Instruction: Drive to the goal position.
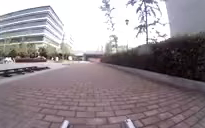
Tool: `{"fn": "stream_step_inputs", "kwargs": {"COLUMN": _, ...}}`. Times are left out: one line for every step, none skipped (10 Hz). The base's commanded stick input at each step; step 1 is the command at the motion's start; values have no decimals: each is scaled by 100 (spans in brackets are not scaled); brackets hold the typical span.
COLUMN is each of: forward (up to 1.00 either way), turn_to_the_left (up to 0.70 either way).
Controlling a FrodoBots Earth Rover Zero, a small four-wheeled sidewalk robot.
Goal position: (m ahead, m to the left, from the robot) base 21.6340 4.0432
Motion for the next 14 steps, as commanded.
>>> {"fn": "stream_step_inputs", "kwargs": {"forward": 56, "turn_to_the_left": 0}}
{"fn": "stream_step_inputs", "kwargs": {"forward": 70, "turn_to_the_left": 0}}
{"fn": "stream_step_inputs", "kwargs": {"forward": 70, "turn_to_the_left": 0}}
{"fn": "stream_step_inputs", "kwargs": {"forward": 70, "turn_to_the_left": 0}}
{"fn": "stream_step_inputs", "kwargs": {"forward": 70, "turn_to_the_left": 0}}
{"fn": "stream_step_inputs", "kwargs": {"forward": 70, "turn_to_the_left": 0}}
{"fn": "stream_step_inputs", "kwargs": {"forward": 70, "turn_to_the_left": 0}}
{"fn": "stream_step_inputs", "kwargs": {"forward": 70, "turn_to_the_left": 0}}
{"fn": "stream_step_inputs", "kwargs": {"forward": 70, "turn_to_the_left": 0}}
{"fn": "stream_step_inputs", "kwargs": {"forward": 70, "turn_to_the_left": 0}}
{"fn": "stream_step_inputs", "kwargs": {"forward": 70, "turn_to_the_left": 0}}
{"fn": "stream_step_inputs", "kwargs": {"forward": 70, "turn_to_the_left": 0}}
{"fn": "stream_step_inputs", "kwargs": {"forward": 70, "turn_to_the_left": 0}}
{"fn": "stream_step_inputs", "kwargs": {"forward": 70, "turn_to_the_left": 0}}
